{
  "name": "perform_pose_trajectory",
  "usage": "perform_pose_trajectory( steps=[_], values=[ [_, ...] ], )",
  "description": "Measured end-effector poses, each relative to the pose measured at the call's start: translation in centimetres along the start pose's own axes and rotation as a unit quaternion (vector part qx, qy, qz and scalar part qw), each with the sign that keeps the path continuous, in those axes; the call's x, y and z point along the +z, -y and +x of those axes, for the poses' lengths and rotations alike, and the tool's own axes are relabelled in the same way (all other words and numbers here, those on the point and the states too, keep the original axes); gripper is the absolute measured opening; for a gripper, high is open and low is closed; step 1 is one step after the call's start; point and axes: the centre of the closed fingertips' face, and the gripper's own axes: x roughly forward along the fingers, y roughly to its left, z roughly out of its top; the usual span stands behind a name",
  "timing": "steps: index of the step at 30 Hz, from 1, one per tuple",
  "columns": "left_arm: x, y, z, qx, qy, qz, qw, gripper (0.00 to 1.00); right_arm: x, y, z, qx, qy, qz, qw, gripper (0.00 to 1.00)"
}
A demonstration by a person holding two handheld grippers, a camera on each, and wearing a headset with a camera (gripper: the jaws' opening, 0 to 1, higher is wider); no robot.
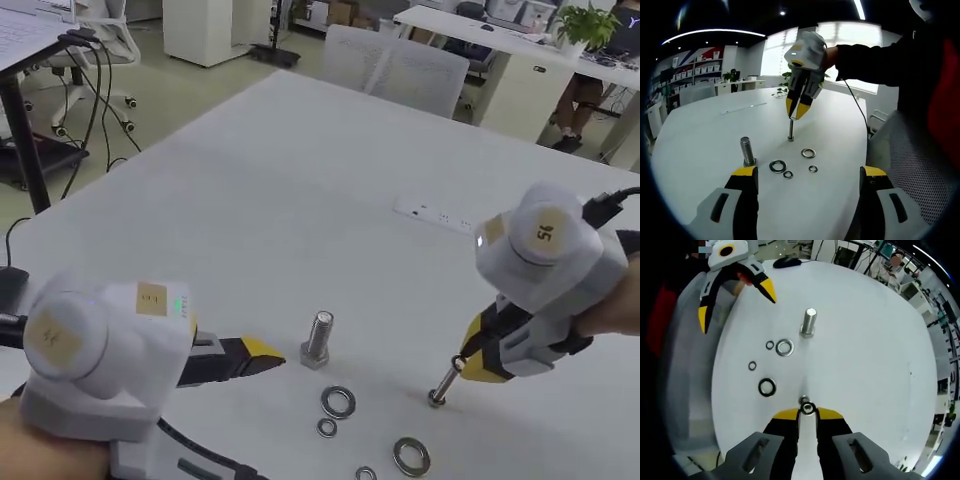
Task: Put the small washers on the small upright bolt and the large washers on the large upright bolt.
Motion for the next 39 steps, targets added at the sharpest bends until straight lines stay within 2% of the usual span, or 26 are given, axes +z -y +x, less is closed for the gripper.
perform_pose_trajectory(
  steps=[21,39],
  values=[
    [-0.4,-0.1,0.0,0.0,-0.007,-0.005,1.0,0.83,-0.4,0.2,1.6,0.013,0.002,0.007,0.9999,0.14],
    [-0.6,-0.2,-0.1,0.004,-0.008,-0.01,0.9999,0.83,-0.8,-0.2,3.8,0.028,-0.001,0.006,0.9996,0.14]
  ],
)
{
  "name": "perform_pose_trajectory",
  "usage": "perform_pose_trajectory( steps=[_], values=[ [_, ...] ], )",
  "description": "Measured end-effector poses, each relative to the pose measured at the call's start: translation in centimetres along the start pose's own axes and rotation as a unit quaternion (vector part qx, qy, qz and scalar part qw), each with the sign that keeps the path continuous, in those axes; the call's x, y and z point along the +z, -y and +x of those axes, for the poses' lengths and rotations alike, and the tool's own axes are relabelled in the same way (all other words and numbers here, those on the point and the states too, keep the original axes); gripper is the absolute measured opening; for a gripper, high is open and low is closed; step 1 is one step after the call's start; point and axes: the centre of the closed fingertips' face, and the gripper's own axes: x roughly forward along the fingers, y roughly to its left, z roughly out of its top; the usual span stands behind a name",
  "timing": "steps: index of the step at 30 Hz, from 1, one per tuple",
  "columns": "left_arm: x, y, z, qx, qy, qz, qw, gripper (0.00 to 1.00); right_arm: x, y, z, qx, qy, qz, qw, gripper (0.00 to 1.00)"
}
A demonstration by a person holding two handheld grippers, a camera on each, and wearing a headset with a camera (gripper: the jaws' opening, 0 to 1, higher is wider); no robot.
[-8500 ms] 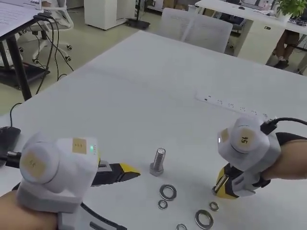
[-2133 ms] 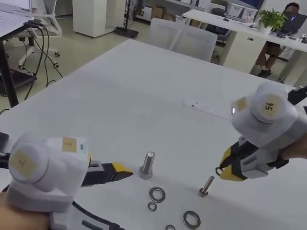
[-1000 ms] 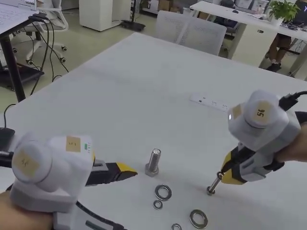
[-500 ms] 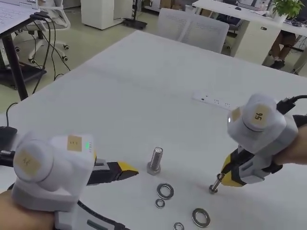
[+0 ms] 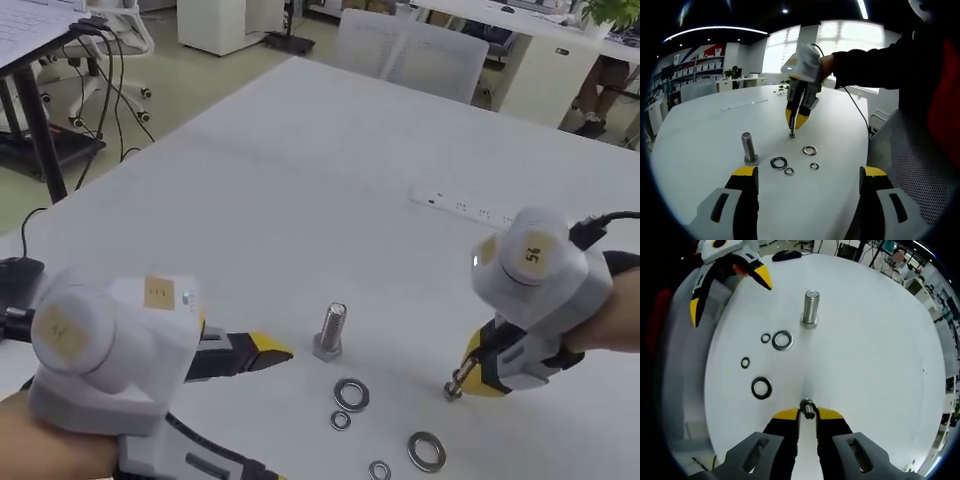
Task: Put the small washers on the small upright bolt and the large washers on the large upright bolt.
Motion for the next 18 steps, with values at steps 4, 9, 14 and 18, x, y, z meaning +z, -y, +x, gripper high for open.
perform_pose_trajectory(
  steps=[4,9,14,18],
  values=[
    [-0.1,0.0,0.0,0.001,-0.001,-0.001,1.0,0.82,-0.1,-0.1,0.4,0.003,-0.002,-0.002,1.0,0.14],
    [-0.1,0.0,0.0,0.002,-0.002,-0.003,1.0,0.82,-0.3,-0.1,0.8,0.007,-0.001,0.0,1.0,0.14],
    [-0.2,-0.1,0.0,0.003,-0.003,-0.004,1.0,0.82,-0.4,-0.1,1.1,0.008,0.0,0.0,1.0,0.14],
    [-0.2,-0.1,0.0,0.003,-0.004,-0.005,1.0,0.82,-0.6,-0.1,1.3,0.009,0.0,0.0,1.0,0.14]
  ],
)
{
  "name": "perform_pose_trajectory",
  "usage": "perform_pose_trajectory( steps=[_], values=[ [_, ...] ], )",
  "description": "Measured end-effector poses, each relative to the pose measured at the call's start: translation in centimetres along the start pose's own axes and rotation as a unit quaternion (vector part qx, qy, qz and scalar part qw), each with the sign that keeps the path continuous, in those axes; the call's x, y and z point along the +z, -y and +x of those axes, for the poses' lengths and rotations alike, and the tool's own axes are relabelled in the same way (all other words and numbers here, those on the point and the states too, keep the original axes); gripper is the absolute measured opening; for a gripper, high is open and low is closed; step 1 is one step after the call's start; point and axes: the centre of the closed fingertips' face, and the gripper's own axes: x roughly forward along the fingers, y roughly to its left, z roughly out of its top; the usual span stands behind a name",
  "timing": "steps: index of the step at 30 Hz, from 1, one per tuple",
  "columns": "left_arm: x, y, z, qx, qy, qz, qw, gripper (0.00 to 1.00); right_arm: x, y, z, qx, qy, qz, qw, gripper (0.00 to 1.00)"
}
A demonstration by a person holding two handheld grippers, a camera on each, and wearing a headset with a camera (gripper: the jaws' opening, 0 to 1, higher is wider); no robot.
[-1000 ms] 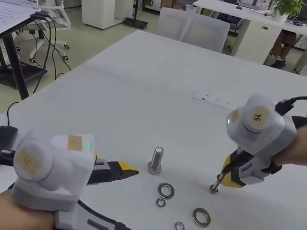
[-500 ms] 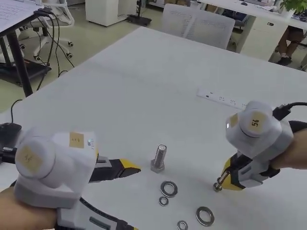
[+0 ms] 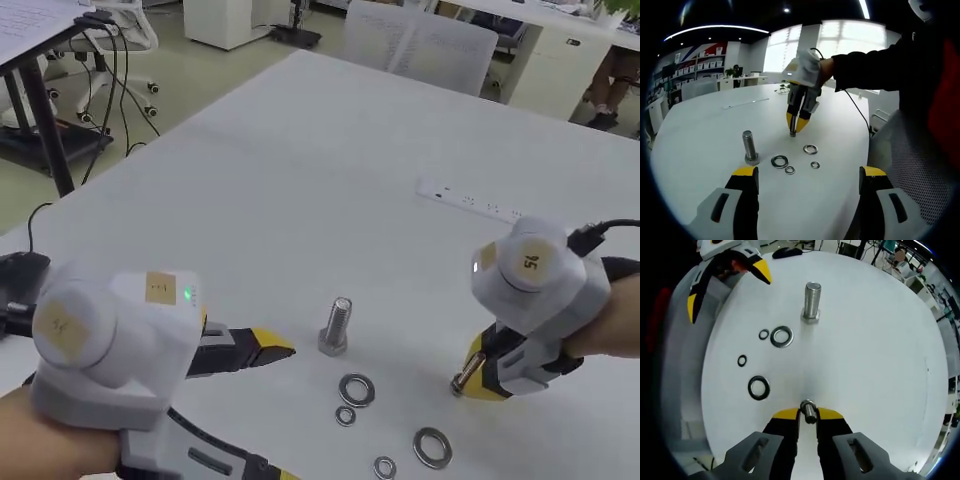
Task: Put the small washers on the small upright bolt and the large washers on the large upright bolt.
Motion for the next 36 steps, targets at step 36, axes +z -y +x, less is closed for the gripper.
perform_pose_trajectory(
  steps=[36],
  values=[
    [0.0,0.3,0.1,-0.006,-0.004,0.007,0.9999,0.82,-1.8,-1.6,-0.9,-0.005,0.003,0.028,0.9996,0.17]
  ],
)
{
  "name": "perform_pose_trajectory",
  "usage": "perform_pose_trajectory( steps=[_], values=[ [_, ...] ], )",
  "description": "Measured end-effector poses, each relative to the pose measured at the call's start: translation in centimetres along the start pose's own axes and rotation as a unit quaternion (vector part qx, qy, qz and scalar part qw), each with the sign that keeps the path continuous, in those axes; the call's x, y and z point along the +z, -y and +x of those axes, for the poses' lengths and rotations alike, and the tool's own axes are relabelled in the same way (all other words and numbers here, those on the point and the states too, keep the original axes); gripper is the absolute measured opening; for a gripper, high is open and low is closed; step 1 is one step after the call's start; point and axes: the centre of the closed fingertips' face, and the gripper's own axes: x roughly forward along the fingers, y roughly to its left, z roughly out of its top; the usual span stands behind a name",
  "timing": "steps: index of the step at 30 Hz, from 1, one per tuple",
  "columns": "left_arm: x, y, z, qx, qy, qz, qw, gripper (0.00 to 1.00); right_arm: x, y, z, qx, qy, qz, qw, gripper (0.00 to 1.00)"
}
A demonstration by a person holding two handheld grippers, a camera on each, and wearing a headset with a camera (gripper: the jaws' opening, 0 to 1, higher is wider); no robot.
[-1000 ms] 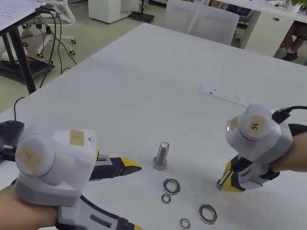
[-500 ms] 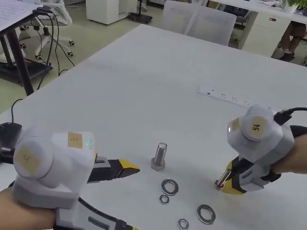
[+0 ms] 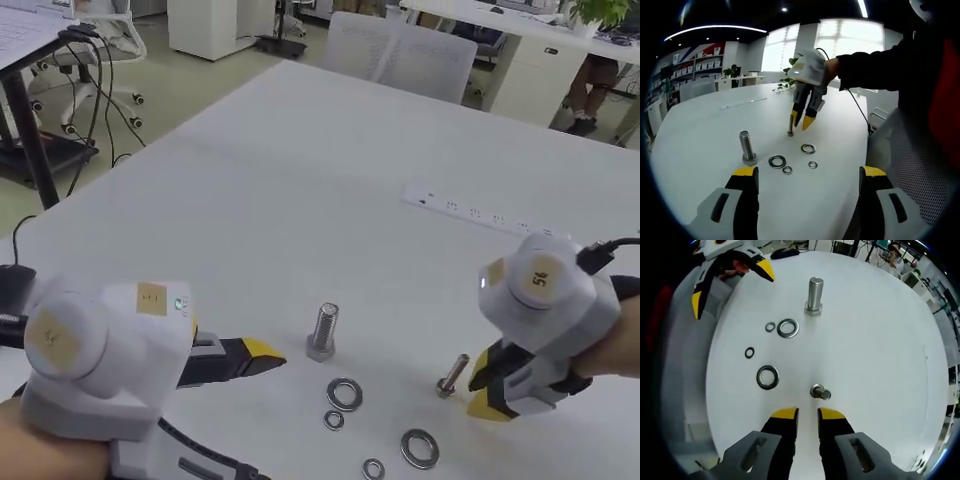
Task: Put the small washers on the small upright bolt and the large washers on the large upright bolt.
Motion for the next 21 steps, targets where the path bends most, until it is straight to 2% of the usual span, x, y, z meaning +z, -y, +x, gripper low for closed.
perform_pose_trajectory(
  steps=[13,21],
  values=[
    [0.3,0.1,-0.1,-0.001,0.003,0.009,1.0,0.82,0.2,-1.9,-0.7,-0.002,0.003,0.003,1.0,0.17],
    [0.5,0.2,-0.2,-0.002,0.005,0.014,0.9999,0.82,1.2,-3.5,-1.1,-0.001,0.01,-0.008,0.9999,0.17]
  ],
)
